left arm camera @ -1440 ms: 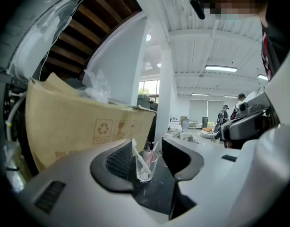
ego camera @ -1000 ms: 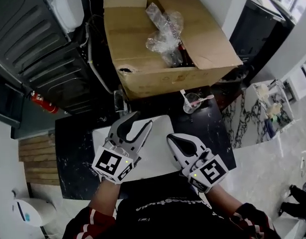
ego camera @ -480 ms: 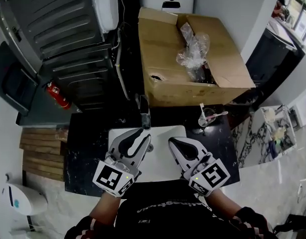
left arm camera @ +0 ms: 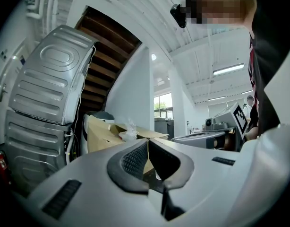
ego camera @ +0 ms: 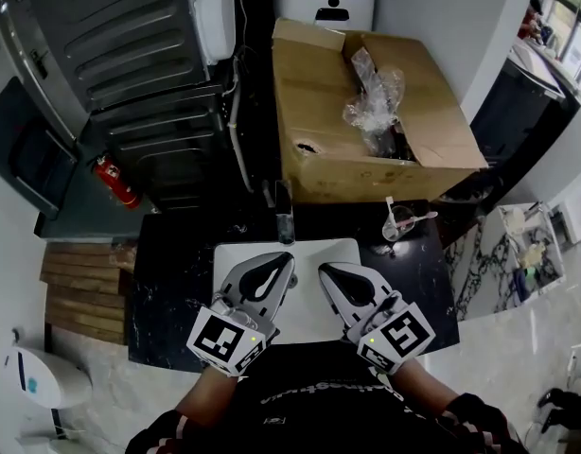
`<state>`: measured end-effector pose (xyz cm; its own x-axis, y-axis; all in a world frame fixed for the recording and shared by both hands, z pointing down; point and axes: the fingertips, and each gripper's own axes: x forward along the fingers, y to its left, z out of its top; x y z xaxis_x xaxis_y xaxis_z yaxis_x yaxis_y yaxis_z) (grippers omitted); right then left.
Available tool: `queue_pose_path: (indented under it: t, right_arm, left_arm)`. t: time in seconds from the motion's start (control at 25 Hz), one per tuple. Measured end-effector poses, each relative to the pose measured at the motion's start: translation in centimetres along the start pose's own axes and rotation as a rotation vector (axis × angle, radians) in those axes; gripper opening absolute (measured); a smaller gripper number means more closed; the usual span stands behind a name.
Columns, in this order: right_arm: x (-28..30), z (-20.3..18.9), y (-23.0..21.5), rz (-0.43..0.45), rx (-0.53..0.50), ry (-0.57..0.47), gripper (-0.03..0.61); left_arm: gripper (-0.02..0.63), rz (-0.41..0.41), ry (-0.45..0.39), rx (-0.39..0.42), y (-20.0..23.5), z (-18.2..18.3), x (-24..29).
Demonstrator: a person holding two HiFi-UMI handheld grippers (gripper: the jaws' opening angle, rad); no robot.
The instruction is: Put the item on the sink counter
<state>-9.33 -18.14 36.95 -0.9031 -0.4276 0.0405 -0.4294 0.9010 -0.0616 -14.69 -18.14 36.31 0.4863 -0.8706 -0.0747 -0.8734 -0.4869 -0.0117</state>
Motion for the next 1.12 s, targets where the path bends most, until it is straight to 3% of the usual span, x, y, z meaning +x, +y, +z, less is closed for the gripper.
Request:
queue_pose_path:
  t: [0.2,1.12]
  right_arm:
    - [-0.2,0.2,0.0,-0.008,-0.024,-0.011,0.037]
    - [-0.5,-0.2,-0.8,-0.063,-0.045,0.046,0.037]
  left_arm:
    - [0.015,-0.012,0.003,-0.039,0.0,-0.2,0.0]
    - [0.015,-0.045,0.006,-0.045,-0.5,-1.1,1.2]
